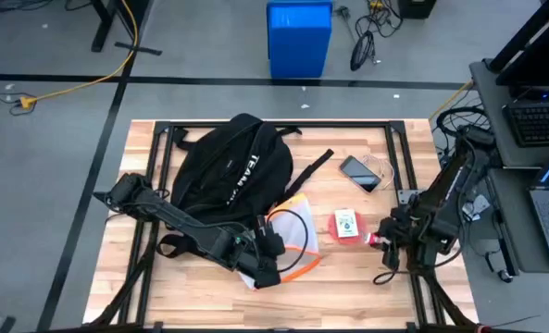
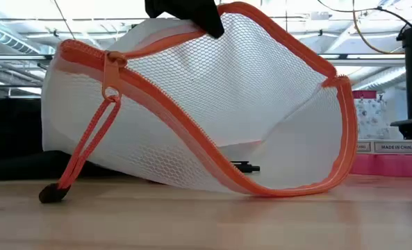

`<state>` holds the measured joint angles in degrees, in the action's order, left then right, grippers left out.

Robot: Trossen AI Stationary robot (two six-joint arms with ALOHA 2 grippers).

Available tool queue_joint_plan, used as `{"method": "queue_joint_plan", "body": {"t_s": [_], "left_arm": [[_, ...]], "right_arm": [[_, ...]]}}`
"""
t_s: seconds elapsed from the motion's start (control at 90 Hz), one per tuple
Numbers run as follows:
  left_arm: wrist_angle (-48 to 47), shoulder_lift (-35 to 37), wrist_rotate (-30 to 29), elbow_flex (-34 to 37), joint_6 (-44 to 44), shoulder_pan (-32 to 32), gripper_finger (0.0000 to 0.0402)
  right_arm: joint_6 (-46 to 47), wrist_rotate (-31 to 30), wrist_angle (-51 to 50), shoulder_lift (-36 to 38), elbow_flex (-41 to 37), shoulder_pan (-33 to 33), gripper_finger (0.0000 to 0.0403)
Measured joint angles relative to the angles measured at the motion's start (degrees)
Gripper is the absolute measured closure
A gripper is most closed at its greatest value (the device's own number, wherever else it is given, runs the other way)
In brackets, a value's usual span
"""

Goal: Unpack backpack
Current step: Remove the charger adapter from the orange zip bag, then remove the scented candle from the orange zip bag

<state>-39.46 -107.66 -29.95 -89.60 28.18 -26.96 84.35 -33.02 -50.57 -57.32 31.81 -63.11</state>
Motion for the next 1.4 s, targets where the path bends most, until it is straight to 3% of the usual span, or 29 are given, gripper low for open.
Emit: {"method": "queue_joint_plan", "body": {"t_s": [0.211, 0.556, 0.856, 1.4], "left_arm": [[0.2, 0.0, -0.1, 0.0, 0.0, 0.0, 0.0402], [0.5, 0.0, -0.1, 0.0, 0.0, 0.1, 0.0402], [0.6, 0.0, -0.2, 0.0, 0.0, 0.2, 0.0402], [0.5, 0.0, -0.2, 0.0, 0.0, 0.3, 0.0402]], "right_arm": [[-2.6, 0.9, 3.6, -1.9, 0.0, 1.0, 0.0273], [-3.5, 12.5, 2.3, -9.0, 0.0, 6.2, 0.0273], [-4.2, 14.1, 1.4, -14.0, 0.0, 9.5, 0.0264], [-8.3, 16.6, 0.8, -13.5, 0.8, 10.3, 0.0207]]}}
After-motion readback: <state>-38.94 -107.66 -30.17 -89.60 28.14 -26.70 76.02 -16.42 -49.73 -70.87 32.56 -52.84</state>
